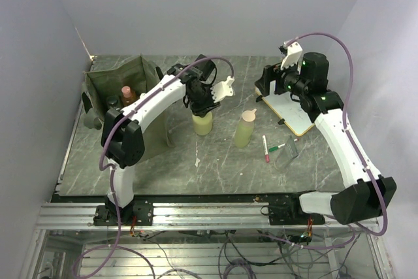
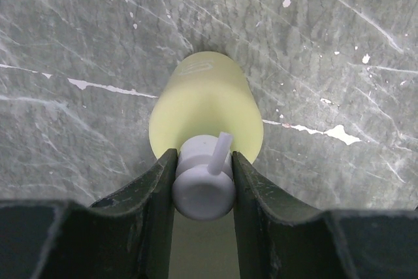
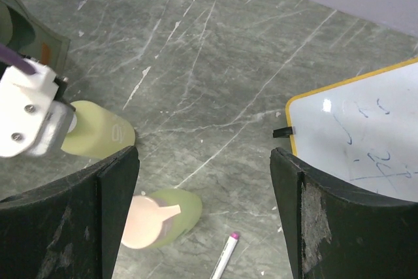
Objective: Place the personal care products into the canvas bag
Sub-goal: Pick up the care product from the center of the board.
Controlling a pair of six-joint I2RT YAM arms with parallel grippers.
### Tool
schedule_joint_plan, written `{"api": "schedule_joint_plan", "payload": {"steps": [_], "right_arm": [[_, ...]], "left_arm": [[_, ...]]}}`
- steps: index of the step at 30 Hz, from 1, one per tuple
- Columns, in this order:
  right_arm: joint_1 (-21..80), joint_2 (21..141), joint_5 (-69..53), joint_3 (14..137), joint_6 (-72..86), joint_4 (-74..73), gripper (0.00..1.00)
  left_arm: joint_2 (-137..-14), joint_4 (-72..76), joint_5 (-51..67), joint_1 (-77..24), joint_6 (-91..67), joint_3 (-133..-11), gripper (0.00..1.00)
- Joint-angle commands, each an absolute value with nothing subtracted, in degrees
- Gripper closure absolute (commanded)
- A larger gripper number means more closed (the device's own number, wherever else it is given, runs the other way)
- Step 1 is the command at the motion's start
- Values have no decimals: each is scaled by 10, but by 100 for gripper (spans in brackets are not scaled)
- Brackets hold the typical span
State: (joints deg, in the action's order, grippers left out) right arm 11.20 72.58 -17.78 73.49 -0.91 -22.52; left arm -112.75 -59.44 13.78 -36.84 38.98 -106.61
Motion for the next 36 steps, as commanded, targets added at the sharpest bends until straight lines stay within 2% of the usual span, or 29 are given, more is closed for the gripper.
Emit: {"api": "schedule_joint_plan", "payload": {"steps": [1, 14, 36], "right_arm": [[109, 748, -196, 764, 0, -211, 19], [129, 791, -208, 807, -2, -210, 19], [138, 799, -205, 819, -11, -205, 19]], "left_arm": [[-1064, -578, 157, -366, 404, -1049, 93], [-990, -585, 194, -366, 414, -1025, 93], [-935, -621, 225, -366, 442, -1058, 93]]}}
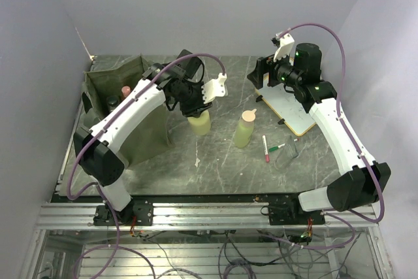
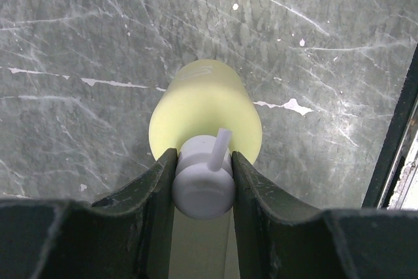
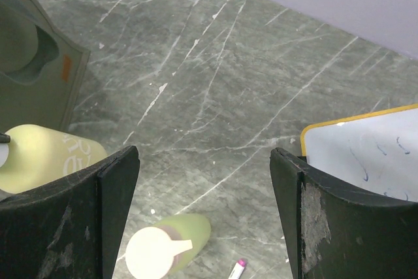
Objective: Place the personal care products into the canvas bag
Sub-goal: Pick up the care product from the center of the board.
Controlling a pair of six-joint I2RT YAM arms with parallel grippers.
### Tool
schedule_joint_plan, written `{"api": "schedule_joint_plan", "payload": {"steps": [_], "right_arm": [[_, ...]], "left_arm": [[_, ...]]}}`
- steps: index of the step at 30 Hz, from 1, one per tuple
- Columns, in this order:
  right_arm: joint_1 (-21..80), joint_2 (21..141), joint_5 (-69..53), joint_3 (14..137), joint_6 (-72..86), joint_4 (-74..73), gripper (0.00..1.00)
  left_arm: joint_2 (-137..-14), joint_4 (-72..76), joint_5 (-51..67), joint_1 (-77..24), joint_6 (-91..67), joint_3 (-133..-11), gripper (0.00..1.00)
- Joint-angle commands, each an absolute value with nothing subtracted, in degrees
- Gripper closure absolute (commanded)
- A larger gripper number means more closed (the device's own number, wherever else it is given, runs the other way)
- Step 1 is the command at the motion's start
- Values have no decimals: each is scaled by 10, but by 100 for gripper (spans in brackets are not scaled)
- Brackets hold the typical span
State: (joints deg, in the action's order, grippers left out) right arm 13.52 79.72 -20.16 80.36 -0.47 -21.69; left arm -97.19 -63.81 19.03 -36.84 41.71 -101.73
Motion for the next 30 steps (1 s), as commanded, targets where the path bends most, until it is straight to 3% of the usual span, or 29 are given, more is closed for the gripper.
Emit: {"api": "schedule_joint_plan", "payload": {"steps": [1, 15, 30], "right_arm": [[138, 799, -205, 818, -11, -205, 19], [142, 796, -212, 817, -20, -204, 19], [167, 811, -210, 839, -28, -205, 19]], "left_arm": [[-935, -624, 226, -365, 445, -1060, 93], [-889, -655, 277, -348, 480, -1105, 93], [-835, -670, 278, -320, 457, -1233, 93]]}}
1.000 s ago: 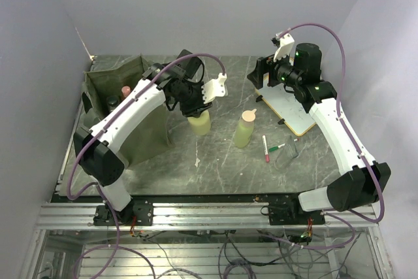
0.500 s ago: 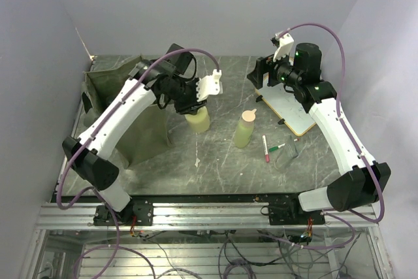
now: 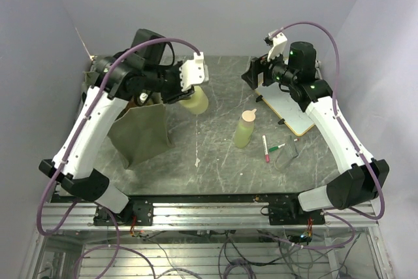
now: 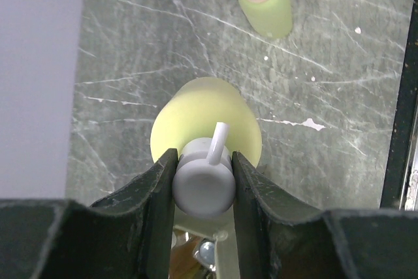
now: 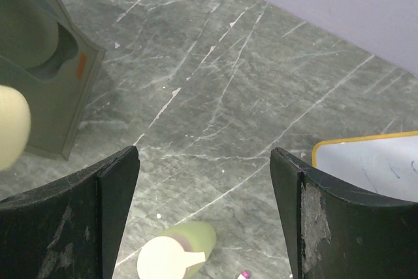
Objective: Place the personal care products into the canvas bag
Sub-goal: Pick up the care product from the center of the board, then place the care product in the canvas bag.
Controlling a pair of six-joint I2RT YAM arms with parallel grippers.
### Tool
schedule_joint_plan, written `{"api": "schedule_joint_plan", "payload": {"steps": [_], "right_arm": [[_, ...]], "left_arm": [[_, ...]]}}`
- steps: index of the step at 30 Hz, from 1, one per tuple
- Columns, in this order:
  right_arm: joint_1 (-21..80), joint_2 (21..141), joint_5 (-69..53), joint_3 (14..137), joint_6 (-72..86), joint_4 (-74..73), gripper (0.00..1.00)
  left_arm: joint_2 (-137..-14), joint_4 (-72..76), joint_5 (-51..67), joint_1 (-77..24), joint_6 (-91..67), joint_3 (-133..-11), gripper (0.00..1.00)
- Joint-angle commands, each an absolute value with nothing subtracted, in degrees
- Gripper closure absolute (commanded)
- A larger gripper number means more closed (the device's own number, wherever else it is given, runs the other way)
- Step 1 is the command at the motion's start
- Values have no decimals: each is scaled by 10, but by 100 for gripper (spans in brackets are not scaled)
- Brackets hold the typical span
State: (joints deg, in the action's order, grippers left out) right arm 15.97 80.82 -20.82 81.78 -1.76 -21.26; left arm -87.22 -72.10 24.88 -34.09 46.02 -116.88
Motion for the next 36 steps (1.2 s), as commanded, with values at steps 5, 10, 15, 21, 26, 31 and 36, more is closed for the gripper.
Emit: {"api": "schedule_joint_plan", "payload": {"steps": [5, 10, 15, 21, 26, 31, 36], "right_arm": [[173, 811, -209, 840, -29, -206, 19], [180, 814, -208, 842, -30, -203, 19], [183, 815, -210, 842, -26, -196, 19], [185, 816, -213, 844, -21, -193, 19], [193, 827, -216, 855, -19, -192, 19], [201, 837, -221, 856, -15, -195, 19], [205, 848, -228, 863, -16, -198, 19]], "left_arm": [[-817, -664, 298, -277, 447, -1276, 93], [-798, -648, 312, -222, 427, -1303, 93], [-778, -633, 322, -150, 400, -1307, 93], [-745, -629, 315, -56, 370, -1258, 93], [-730, -649, 283, -21, 352, -1219, 93], [-715, -646, 266, 9, 324, -1154, 93], [-706, -629, 232, 32, 295, -1091, 93]]}}
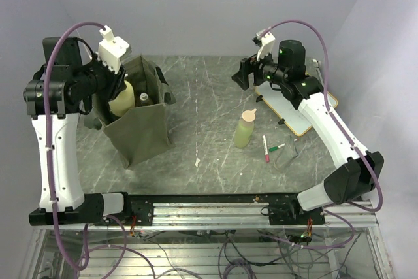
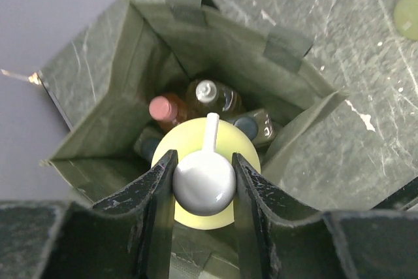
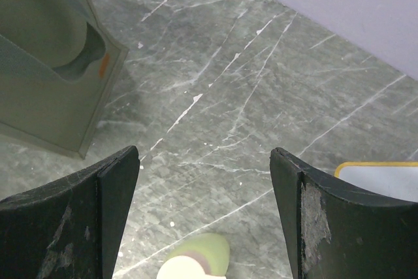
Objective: Place the personal care products into the canvas bag
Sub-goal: Place the care product in the canvas bag.
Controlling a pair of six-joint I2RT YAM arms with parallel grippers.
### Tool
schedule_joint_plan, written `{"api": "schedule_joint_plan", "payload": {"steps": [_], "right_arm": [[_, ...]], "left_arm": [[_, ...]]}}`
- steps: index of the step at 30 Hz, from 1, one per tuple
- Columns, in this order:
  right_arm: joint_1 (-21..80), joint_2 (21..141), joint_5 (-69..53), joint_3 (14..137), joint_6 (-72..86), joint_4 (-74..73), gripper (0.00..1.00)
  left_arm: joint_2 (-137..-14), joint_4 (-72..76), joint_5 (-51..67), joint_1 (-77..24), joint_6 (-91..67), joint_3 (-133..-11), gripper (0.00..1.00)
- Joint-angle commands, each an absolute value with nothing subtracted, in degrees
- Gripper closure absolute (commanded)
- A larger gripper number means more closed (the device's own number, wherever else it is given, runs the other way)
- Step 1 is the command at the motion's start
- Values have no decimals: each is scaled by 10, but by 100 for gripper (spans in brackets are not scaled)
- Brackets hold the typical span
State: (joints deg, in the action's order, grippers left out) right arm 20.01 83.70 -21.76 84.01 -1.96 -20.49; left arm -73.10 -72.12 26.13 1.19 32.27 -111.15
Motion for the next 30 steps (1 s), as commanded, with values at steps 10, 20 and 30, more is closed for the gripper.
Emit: {"api": "schedule_joint_plan", "payload": {"steps": [10, 20, 30], "right_arm": [[205, 856, -235, 852, -20, -191, 19], [205, 858, -237, 836, -25, -178, 18], [205, 855, -231, 831, -30, -174, 17]], "left_arm": [[-692, -622, 201, 75, 248, -1006, 93], [-687, -614, 159, 81, 245, -945, 93], [-725, -590, 178, 81, 240, -915, 93]]}}
